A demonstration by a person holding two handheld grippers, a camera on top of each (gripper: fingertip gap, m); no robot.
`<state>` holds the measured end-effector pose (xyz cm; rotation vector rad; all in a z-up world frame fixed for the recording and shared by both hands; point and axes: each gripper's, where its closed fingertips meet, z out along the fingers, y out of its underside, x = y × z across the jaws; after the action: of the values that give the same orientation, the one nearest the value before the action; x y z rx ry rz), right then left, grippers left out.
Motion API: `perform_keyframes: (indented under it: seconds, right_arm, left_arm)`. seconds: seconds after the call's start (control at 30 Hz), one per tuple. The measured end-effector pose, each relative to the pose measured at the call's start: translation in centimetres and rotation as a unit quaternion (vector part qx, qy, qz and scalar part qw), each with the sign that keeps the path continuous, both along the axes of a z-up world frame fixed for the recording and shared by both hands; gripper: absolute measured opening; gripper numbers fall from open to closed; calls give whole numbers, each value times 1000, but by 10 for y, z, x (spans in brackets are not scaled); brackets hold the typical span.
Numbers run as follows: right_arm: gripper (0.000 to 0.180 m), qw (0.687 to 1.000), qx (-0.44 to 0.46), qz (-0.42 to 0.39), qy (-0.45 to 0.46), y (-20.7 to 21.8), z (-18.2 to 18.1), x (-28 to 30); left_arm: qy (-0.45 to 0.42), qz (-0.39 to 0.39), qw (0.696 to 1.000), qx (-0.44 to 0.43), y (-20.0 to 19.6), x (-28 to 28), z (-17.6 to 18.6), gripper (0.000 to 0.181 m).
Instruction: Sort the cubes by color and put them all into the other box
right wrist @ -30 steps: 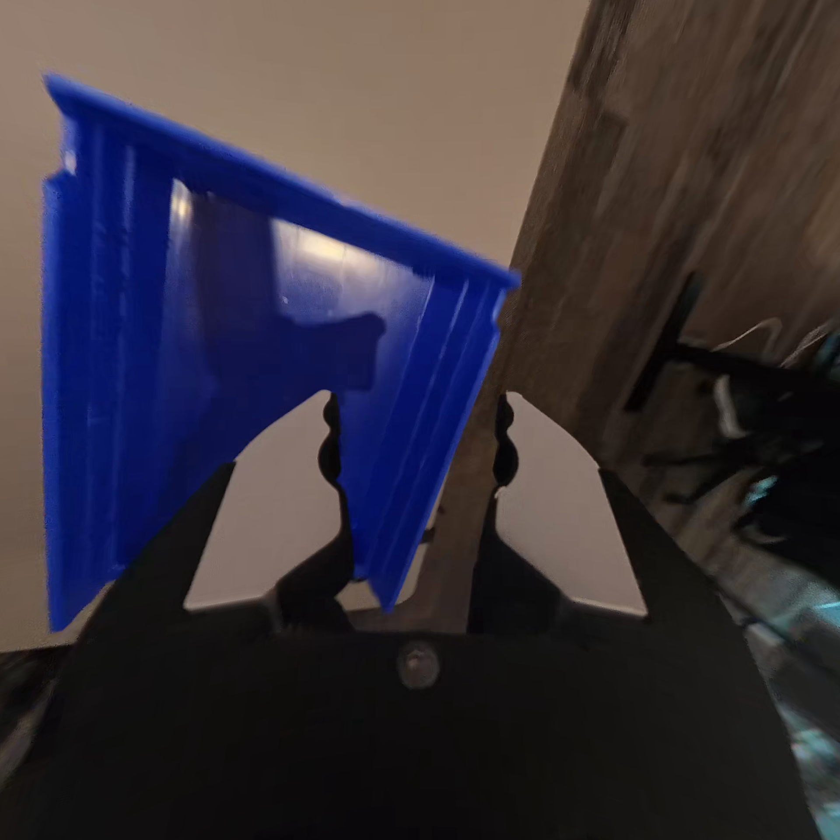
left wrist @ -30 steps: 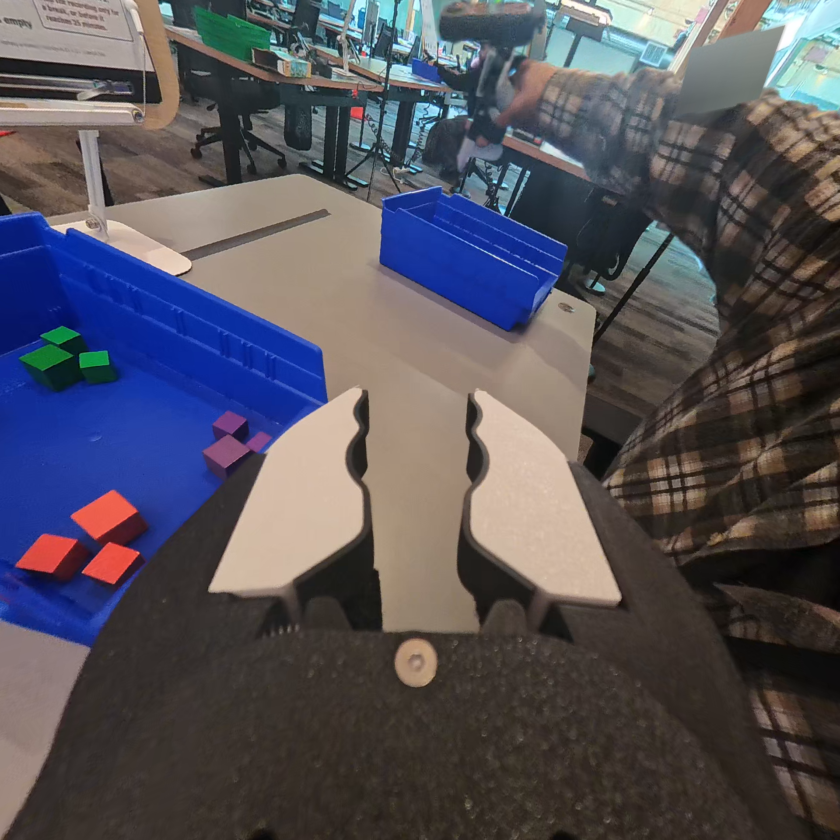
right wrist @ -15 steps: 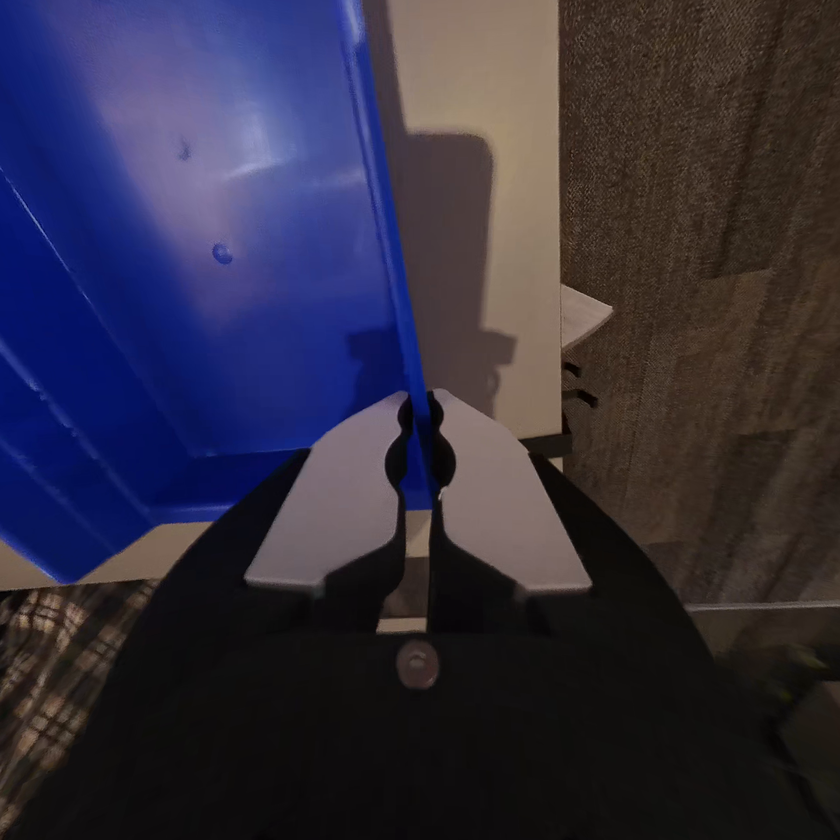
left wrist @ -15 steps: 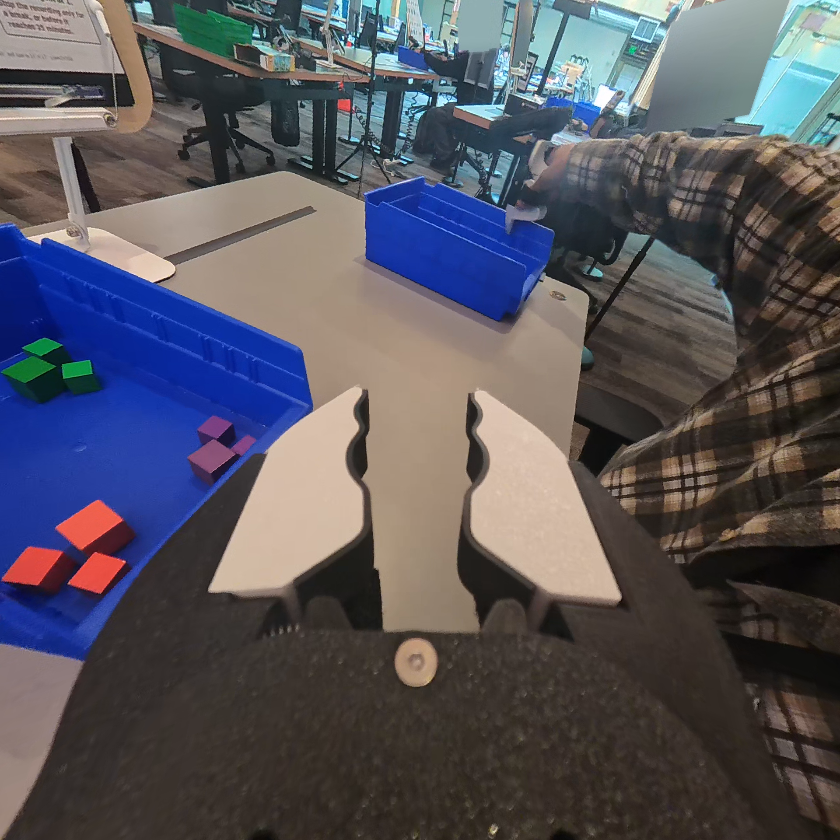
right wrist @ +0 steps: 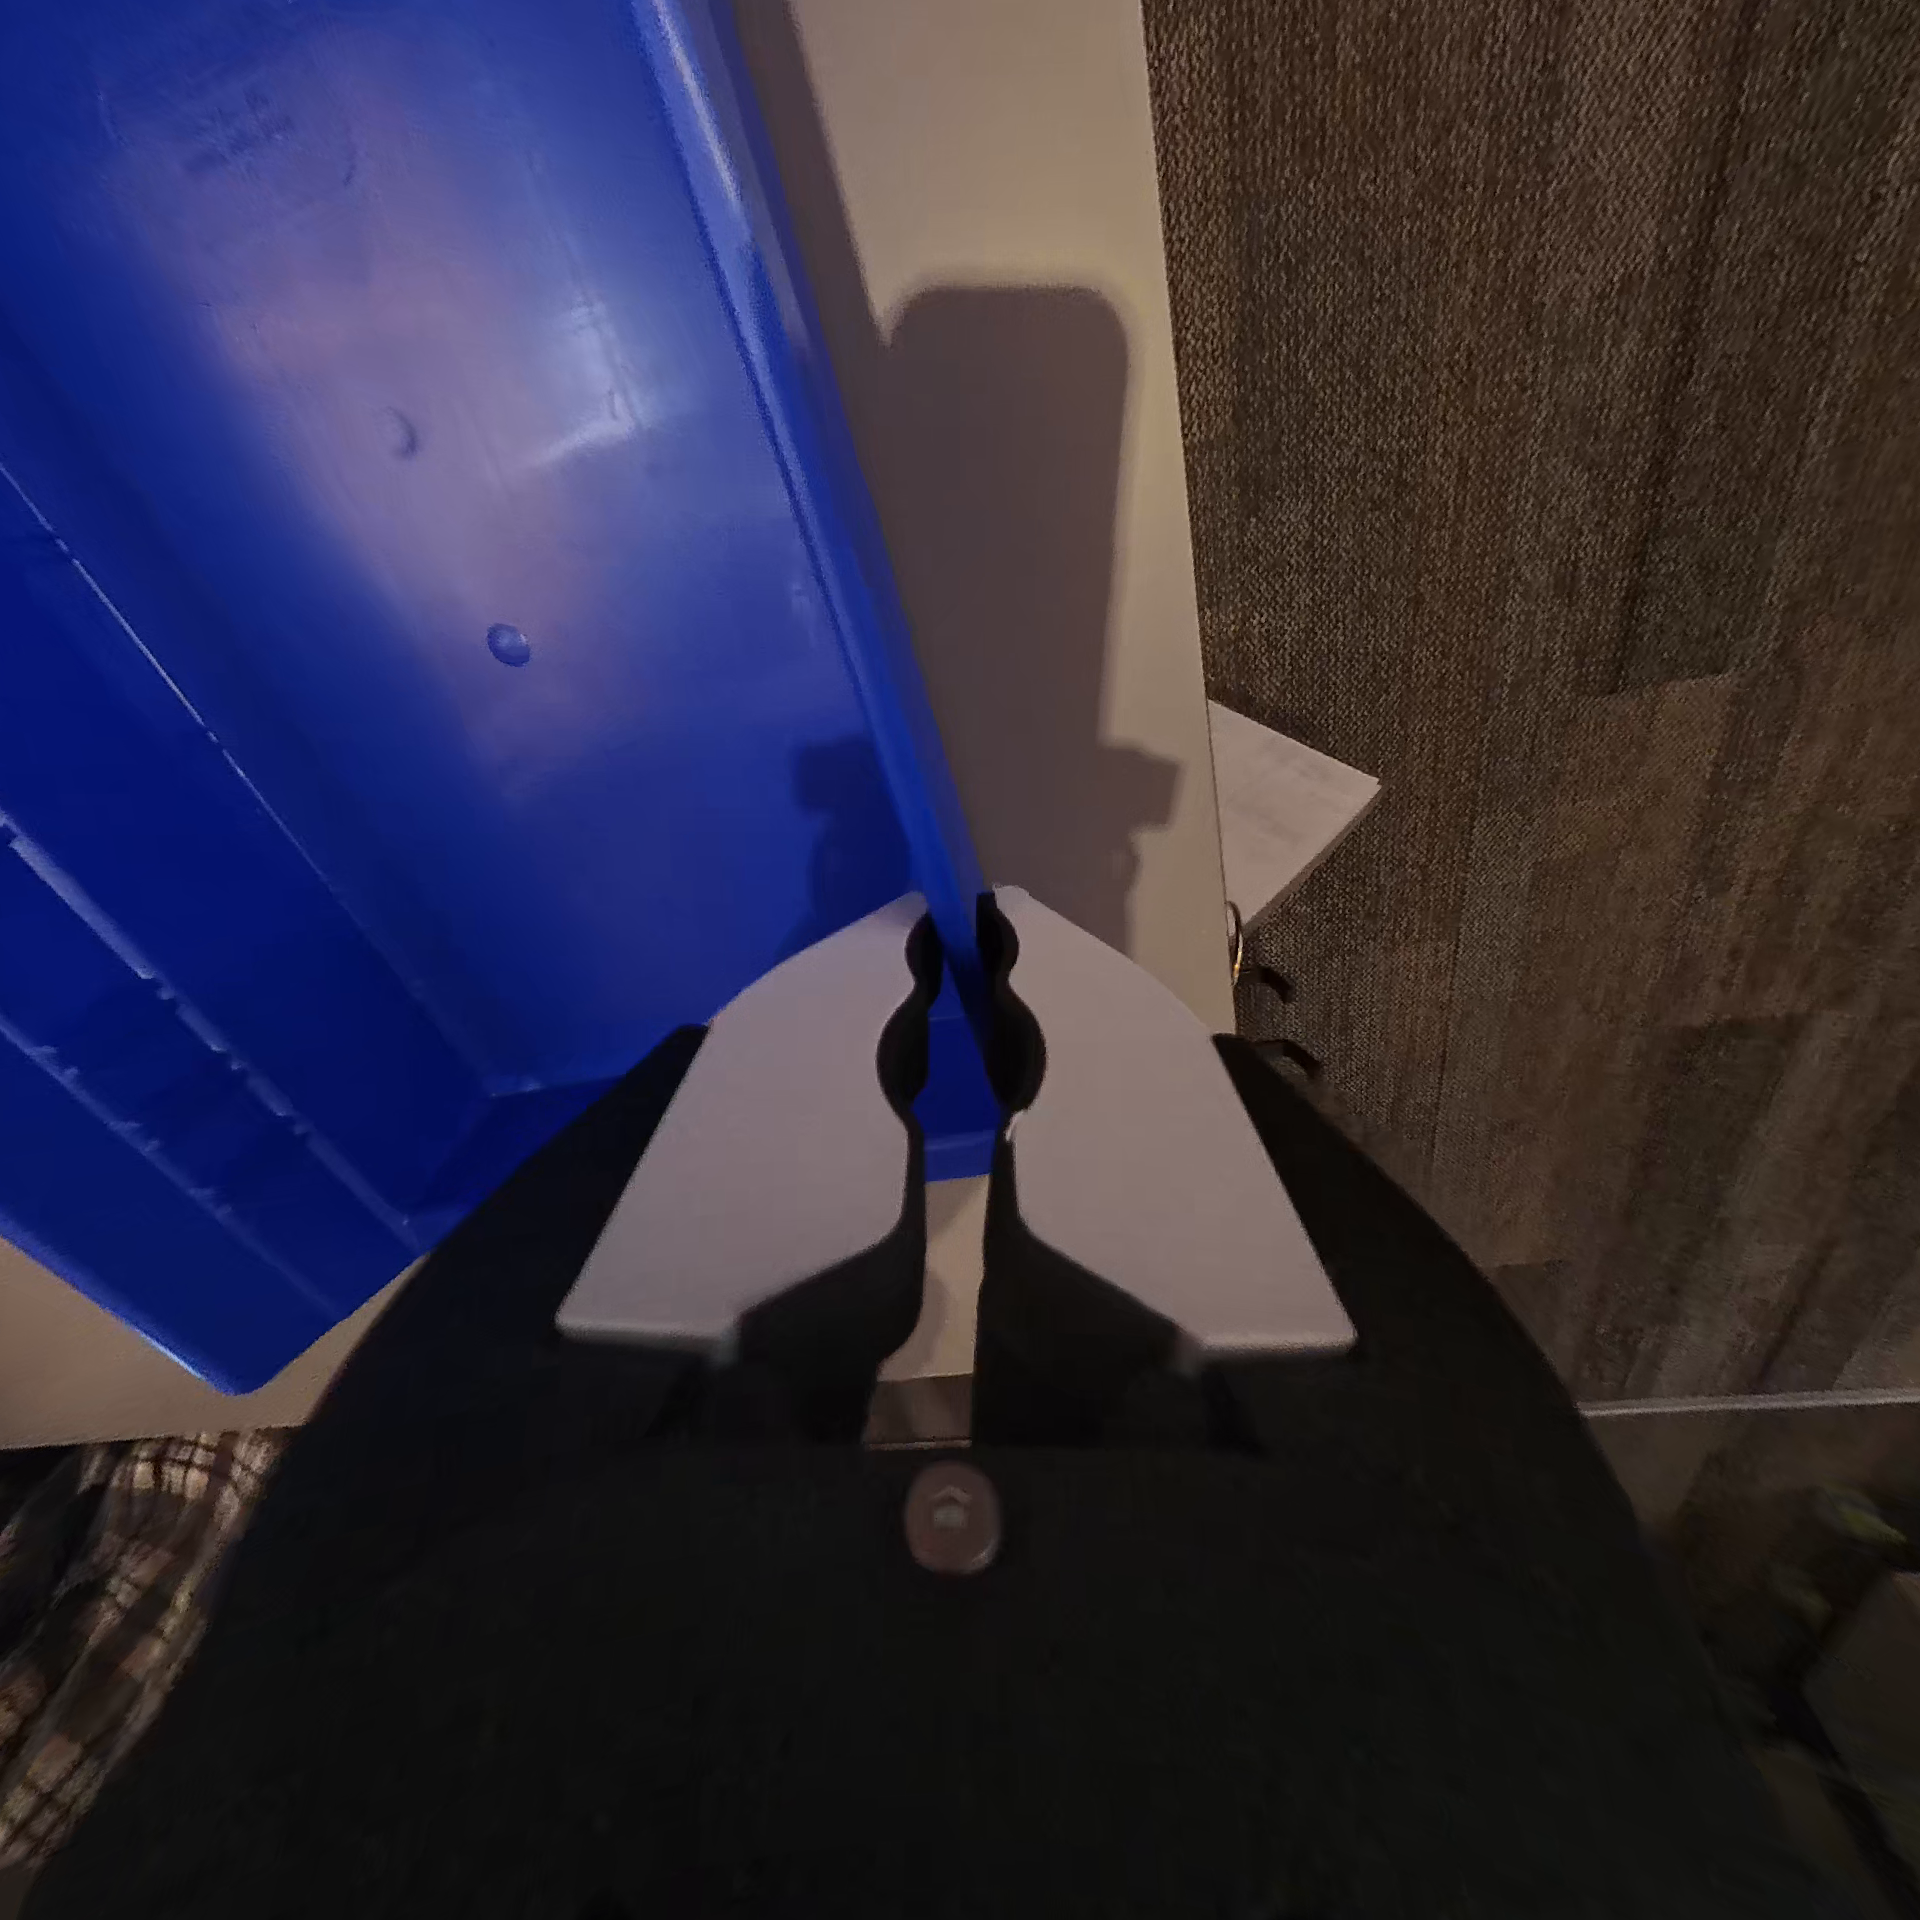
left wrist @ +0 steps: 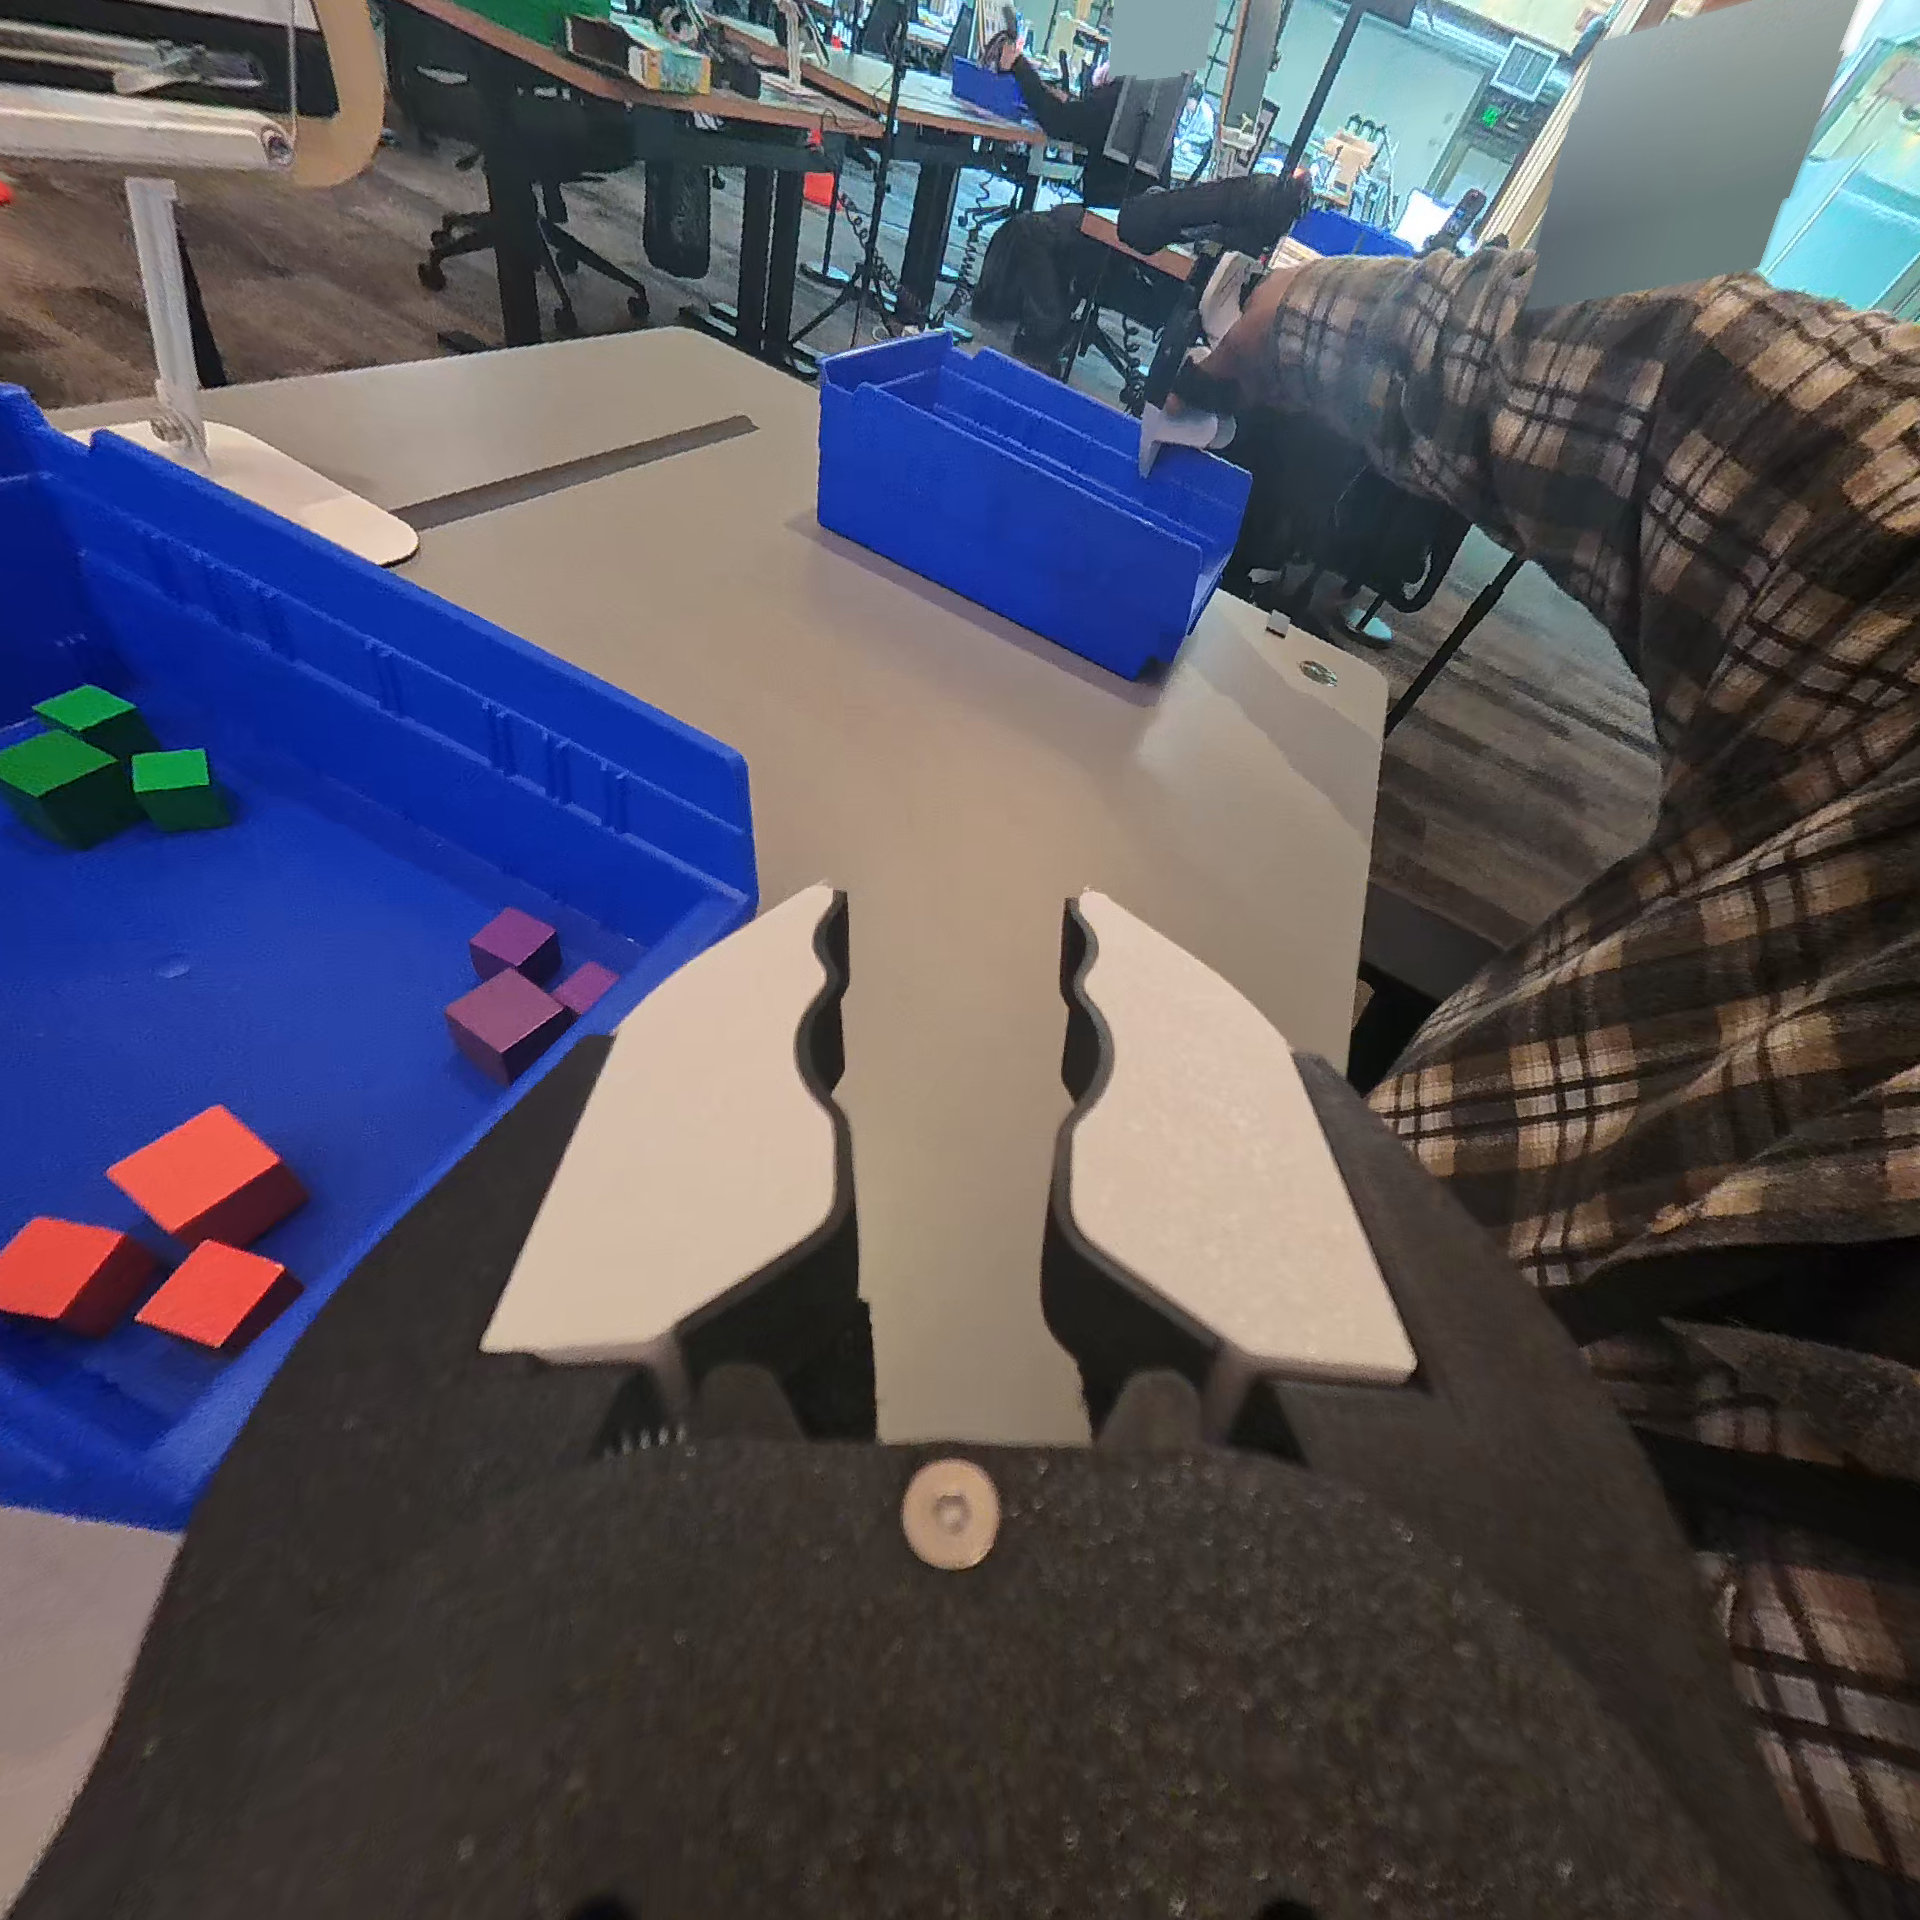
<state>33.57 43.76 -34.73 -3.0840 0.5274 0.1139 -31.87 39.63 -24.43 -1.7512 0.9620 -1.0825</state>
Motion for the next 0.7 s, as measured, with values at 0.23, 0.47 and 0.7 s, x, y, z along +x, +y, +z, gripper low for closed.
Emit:
perform_keyframes:
  seconds: [0.23,0.47,0.7]
  right_arm:
    - [62,998,26,57,-24,8,16,1]
    - [79,939,291,165,-81,15,131,-90]
    - [75,805,497,323,5,-18,144,-289]
  left_arm:
    - [5,56,998,-8,23,-17,-4,56]
    - [161,247,955,-6,104,-94,-10,94]
    - [285,295,905,-113,170,-109,-48,97]
